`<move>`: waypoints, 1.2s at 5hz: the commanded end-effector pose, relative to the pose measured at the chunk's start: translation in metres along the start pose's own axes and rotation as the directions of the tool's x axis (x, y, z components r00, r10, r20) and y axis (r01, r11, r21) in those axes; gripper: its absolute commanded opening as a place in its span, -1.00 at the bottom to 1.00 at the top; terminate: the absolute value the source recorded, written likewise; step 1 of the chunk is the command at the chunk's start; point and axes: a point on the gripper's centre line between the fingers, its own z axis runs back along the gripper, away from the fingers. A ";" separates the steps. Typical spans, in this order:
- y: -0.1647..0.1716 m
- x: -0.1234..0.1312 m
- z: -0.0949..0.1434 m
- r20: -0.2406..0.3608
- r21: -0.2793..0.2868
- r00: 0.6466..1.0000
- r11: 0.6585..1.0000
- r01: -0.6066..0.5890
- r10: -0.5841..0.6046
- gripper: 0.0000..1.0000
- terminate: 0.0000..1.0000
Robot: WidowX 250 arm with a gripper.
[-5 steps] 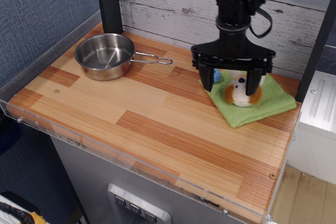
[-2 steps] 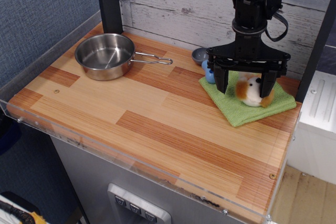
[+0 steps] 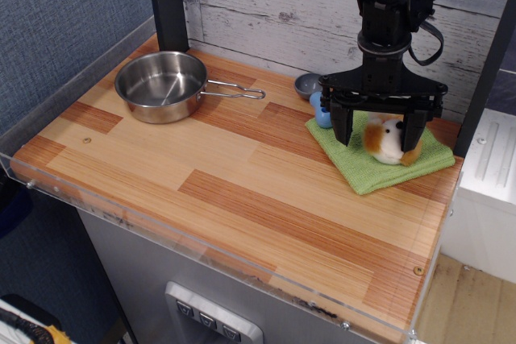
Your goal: Move animal to lower left corner
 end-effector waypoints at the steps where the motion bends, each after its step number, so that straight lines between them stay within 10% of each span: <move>1: -0.006 0.003 0.015 0.063 -0.011 0.997 0.999 0.032 -0.031 -1.00 -1.00; 6: -0.011 0.016 0.061 0.145 -0.010 0.988 0.999 0.047 -0.045 -1.00 -1.00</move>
